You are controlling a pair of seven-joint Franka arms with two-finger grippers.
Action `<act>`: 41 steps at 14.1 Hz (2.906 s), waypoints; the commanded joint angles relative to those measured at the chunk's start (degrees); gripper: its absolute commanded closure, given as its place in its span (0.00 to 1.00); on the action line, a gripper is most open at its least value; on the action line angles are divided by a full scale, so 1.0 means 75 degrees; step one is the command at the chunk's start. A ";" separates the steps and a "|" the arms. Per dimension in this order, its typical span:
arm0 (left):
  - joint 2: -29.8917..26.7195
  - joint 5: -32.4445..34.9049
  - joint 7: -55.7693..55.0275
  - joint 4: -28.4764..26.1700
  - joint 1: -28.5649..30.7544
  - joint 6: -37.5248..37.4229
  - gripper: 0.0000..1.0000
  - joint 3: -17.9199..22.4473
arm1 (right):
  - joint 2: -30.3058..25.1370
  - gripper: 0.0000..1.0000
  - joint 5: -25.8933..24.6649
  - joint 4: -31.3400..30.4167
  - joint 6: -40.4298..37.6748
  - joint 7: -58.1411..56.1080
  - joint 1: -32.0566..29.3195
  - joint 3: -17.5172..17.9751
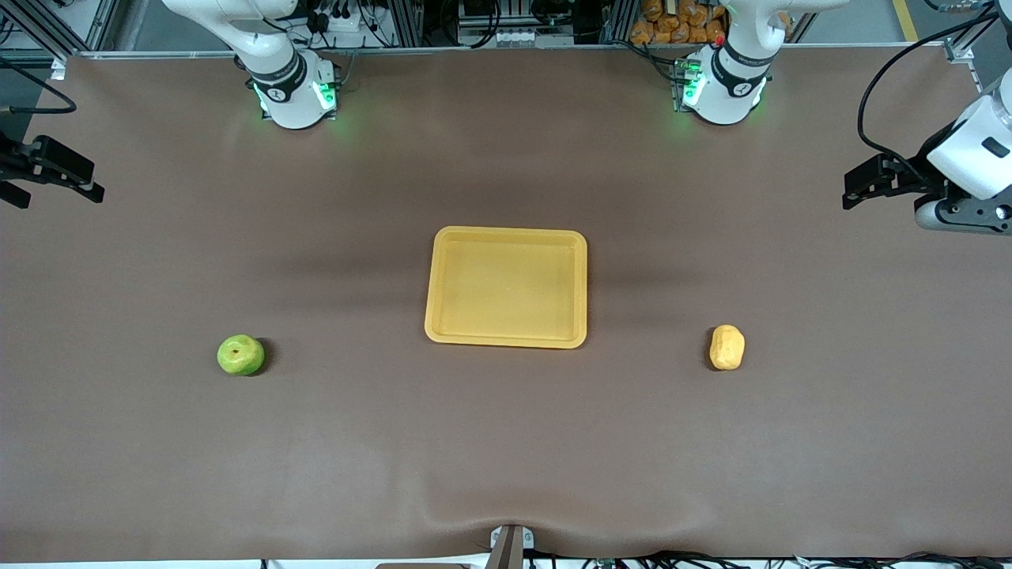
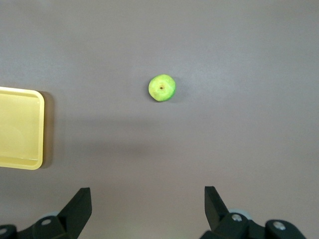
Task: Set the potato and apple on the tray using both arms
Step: 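Move the right gripper toward the green apple while the left gripper approaches the potato, then lower the right gripper over the apple while the left gripper descends onto the potato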
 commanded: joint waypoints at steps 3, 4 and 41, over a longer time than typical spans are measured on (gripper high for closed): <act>0.0965 0.0010 0.0351 0.1060 0.0049 0.0055 0.00 0.0031 | 0.0102 0.00 0.0099 0.0189 -0.0049 -0.0088 -0.0156 0.0096; 0.1164 0.0010 0.0375 0.1259 0.0049 0.0067 0.00 0.0055 | 0.0102 0.00 0.0111 0.0189 -0.0049 -0.0088 -0.0156 0.0096; 0.4260 0.0010 -0.1289 0.0407 -0.0080 0.3770 0.00 0.0008 | 0.2631 0.00 -0.0006 0.0178 0.1321 -0.0088 -0.0320 0.0060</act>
